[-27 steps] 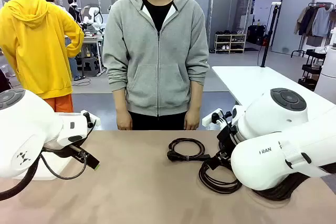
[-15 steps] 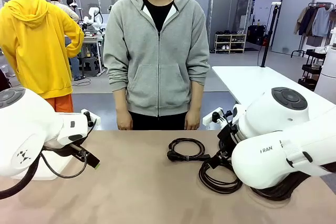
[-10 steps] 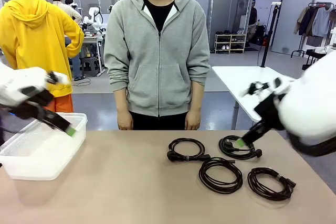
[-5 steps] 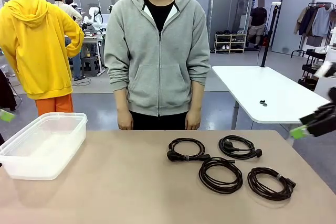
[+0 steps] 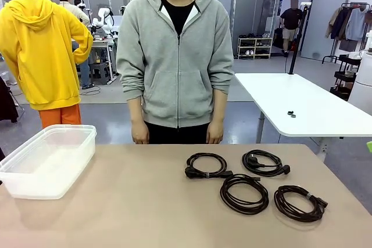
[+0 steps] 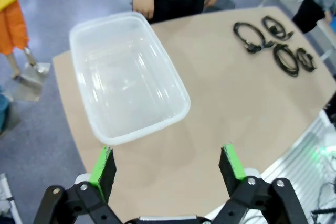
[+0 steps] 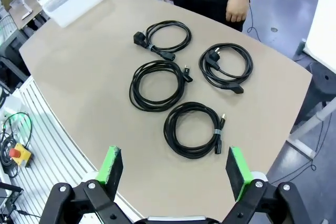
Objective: Organize and store the cables.
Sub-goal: Place the Power Cable into the Organizing box.
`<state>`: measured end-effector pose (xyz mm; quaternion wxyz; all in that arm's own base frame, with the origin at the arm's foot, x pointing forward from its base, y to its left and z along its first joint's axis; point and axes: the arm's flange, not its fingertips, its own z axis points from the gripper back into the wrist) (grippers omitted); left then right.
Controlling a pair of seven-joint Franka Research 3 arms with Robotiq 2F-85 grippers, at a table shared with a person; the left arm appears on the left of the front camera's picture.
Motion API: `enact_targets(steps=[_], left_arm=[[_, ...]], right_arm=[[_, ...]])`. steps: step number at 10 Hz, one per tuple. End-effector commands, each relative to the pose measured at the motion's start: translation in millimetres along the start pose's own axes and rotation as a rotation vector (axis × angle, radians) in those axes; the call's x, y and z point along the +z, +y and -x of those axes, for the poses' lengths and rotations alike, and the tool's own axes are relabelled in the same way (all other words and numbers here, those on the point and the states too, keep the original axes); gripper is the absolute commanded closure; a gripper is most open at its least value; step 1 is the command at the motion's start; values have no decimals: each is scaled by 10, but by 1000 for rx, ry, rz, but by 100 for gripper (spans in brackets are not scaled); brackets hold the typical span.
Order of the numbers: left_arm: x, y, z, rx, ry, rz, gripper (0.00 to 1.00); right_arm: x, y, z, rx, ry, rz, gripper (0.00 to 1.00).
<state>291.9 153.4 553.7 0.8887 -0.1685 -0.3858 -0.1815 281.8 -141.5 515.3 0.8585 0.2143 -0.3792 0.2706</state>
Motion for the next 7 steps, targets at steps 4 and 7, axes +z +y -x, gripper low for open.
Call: enact_targets(steps=[4,7], left_arm=[[-65,-38,-33,-14,16,5,0],[-65,-38,-33,-14,16,5,0]], right_arm=[[0,0,0,0,0,0,0],[0,0,0,0,0,0,0]])
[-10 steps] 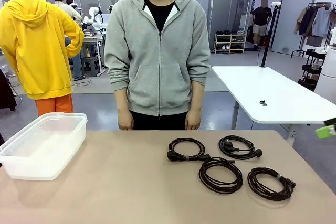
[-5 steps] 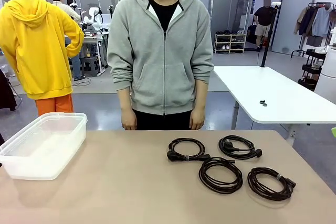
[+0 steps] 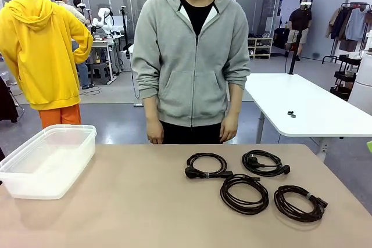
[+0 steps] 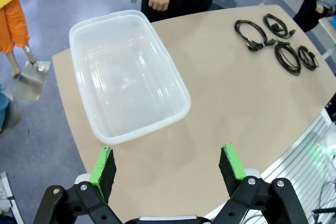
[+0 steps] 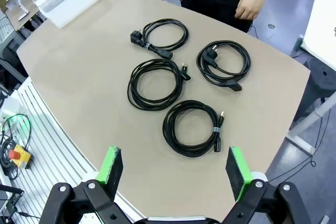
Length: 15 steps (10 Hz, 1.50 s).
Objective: Organize and store the cables.
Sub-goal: Place the Power Cable into the Organizing box.
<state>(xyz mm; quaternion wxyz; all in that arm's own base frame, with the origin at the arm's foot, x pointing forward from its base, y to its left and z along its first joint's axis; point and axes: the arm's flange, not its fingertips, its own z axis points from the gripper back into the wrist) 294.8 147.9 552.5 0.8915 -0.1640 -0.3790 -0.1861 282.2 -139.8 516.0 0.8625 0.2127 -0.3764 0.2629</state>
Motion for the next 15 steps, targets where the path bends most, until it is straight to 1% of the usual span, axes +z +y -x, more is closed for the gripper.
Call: enact_targets(steps=[1,15], left_arm=[[-14,-6,-14,-6,-1,8,0],[-14,-6,-14,-6,-1,8,0]], right_arm=[[8,-11,12,15,-5,-9,0],[8,-11,12,15,-5,-9,0]])
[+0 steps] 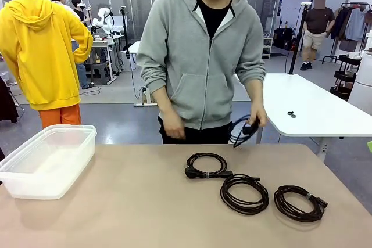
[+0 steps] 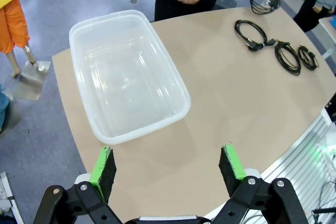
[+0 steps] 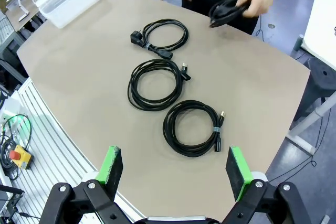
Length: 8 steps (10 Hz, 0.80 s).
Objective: Organize and store the cables.
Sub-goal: Place the Power Cable into the Organizing box.
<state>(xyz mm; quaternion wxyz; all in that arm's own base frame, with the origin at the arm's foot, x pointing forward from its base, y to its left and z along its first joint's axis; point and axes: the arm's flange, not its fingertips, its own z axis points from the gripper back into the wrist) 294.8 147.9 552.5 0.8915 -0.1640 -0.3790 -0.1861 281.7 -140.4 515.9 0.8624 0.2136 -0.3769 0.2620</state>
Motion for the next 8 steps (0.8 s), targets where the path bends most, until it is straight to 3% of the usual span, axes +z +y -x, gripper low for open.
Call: enact_targets(steps=[1,3,5,6,7,8], left_arm=[[0,0,0,0,0,0,0],[-241,-732,-668,-383,77,-3,0],[-752,-1304,-1111,-600,179,-19,0],[-993,-1575,-1273,-642,160,64,0],[-1265,-1818,-1392,-771,251,-12,0],[-1608,-2165,-1461,-851,245,47,0]], right_arm=[[2,-10,7,17,-4,-8,0],[2,-10,7,17,-4,-8,0],[2,-10,7,17,-4,-8,0],[2,-10,7,17,-4,-8,0],[2,-10,7,17,-4,-8,0],[2,-10,7,17,-4,-8,0]])
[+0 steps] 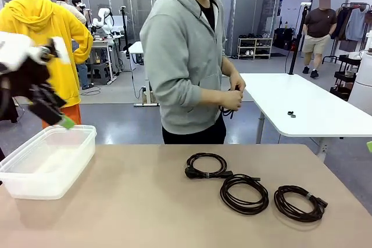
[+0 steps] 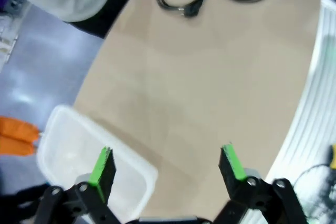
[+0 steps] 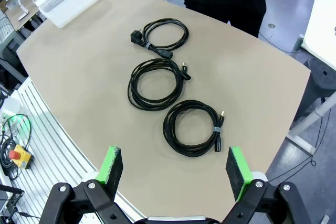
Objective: Organize and store the cables.
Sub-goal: Place the Power Cable into the Organizing box.
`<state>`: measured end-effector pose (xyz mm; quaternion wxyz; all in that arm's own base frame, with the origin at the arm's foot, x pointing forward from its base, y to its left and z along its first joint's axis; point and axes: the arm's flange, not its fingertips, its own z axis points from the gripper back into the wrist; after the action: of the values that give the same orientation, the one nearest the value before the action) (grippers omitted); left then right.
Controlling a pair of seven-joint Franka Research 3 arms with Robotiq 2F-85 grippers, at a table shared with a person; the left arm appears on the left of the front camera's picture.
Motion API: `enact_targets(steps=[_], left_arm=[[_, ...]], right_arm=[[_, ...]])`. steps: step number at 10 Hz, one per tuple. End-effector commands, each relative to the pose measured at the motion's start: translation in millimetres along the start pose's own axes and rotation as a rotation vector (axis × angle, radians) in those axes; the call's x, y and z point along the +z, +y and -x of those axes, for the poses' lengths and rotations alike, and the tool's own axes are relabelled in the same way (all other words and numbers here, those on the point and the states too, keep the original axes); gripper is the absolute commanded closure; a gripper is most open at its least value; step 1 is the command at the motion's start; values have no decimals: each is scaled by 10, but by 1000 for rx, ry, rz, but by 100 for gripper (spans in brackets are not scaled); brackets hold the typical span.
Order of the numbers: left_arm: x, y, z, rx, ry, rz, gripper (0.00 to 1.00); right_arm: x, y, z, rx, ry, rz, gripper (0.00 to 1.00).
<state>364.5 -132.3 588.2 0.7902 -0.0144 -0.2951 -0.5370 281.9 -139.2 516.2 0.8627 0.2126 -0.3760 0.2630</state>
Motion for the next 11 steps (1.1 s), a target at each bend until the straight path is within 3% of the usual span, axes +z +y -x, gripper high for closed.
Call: enact_targets(steps=[1,5,11], left_arm=[[-425,-50,-390,-166,6,4,0],[-1027,-581,-779,-278,-14,-31,0],[-1034,-640,-850,-274,-17,8,0]], right_arm=[[8,-18,14,15,-6,-9,0],[8,-18,14,15,-6,-9,0],[8,-18,14,15,-6,-9,0]])
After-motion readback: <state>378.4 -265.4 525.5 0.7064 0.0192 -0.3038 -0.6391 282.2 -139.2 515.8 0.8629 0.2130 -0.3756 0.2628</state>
